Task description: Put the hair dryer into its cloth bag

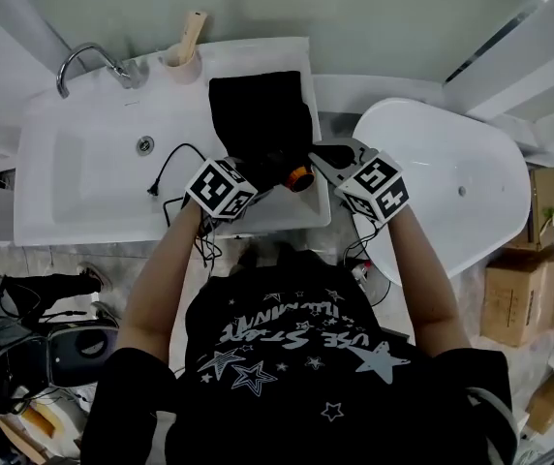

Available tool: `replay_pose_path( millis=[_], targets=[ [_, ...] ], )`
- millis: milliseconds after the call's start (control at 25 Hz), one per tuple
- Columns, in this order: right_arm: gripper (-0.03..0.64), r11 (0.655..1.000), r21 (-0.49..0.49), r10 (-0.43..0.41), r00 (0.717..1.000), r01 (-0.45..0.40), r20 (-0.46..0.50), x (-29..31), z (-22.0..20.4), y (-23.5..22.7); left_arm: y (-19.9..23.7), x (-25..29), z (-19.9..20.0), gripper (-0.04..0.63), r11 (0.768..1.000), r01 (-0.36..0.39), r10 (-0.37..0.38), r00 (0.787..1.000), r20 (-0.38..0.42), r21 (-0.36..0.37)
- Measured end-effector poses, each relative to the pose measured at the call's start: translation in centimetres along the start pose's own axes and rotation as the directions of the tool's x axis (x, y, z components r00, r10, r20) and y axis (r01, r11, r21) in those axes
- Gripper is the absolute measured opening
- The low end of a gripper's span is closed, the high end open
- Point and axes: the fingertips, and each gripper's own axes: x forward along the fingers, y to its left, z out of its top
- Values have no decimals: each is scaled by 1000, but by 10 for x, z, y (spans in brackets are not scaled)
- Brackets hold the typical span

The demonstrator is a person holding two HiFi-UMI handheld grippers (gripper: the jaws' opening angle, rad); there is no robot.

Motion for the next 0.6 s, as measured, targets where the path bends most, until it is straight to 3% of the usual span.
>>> replay_pose_path(
  millis=[160, 360, 600],
  targets=[
    [14, 1000, 21, -9, 1000, 9, 13, -1, -1, 4, 10, 1, -1, 189, 1000, -28, 28, 999, -22, -14],
    [14, 999, 35, -33, 999, 32, 32, -5, 0, 8, 24, 1, 4, 189, 991, -129, 126, 990, -55, -40],
    [14, 997, 60, -42, 998, 40, 37, -6, -3, 10, 32, 3, 9, 189, 985, -159, 155, 986, -58, -65]
  ],
)
